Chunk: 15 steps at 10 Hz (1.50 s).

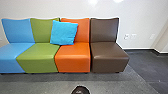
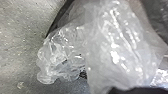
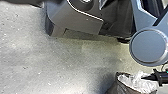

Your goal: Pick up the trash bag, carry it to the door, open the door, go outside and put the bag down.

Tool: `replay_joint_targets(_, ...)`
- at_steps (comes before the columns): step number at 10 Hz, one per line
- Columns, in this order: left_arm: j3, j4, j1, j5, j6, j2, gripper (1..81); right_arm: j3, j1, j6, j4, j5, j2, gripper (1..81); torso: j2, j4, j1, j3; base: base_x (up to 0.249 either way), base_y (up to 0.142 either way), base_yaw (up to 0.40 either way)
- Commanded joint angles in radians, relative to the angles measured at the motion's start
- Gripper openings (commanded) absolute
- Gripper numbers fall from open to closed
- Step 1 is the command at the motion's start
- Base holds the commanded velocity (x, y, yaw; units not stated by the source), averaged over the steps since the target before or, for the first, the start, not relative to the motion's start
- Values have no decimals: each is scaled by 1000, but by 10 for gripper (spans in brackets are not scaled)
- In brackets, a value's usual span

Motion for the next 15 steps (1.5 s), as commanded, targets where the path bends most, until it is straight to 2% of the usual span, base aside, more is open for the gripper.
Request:
replay_joint_targets(1, 12, 39, -80, 101, 7, -16, 10, -29, -1, -22, 18, -11, 2, 811, 97, 0, -63, 96, 0, 0, 0)
replay_joint_targets(3, 12, 48, -65, 101, 7, -24, 10, -69, -27, -38, 17, 1, 50, 811, 166, 0, -108, 167, 0, 0, 0)
replay_joint_targets(4, 12, 60, -60, 99, 9, -26, 10, -83, -38, -41, 12, 4, 70, 811, 201, 0, -130, 103, 0, 0, 0)
replay_joint_targets(5, 12, 67, -52, 99, 7, -24, 10, -92, -50, -42, 3, 15, 85, 811, 234, 0, -152, 137, 0, 0, 0)
replay_joint_targets(6, 11, 70, -46, 99, 7, -24, 10, -107, -62, -45, 0, 24, 104, 811, 260, 0, -169, 151, 0, 0, 0)
replay_joint_targets(9, 12, 87, -26, 99, 9, -27, 10, -176, -108, -45, -32, 52, 182, 811, 352, 0, -229, 166, 0, 0, 0)
replay_joint_targets(11, 12, 133, -3, 99, 9, -23, 10, -212, -127, -45, -38, 53, 216, 811, 425, 0, -275, 166, 0, 0, 0)
replay_joint_targets(12, 12, 142, 7, 98, 9, -21, 10, -221, -133, -45, -40, 55, 225, 811, 460, 0, -298, 206, 0, 0, 0)
replay_joint_targets(15, 12, 172, 46, 96, 9, -17, 10, -253, -156, -53, -45, 75, 260, 811, 555, 0, -357, 267, 0, 0, 0)
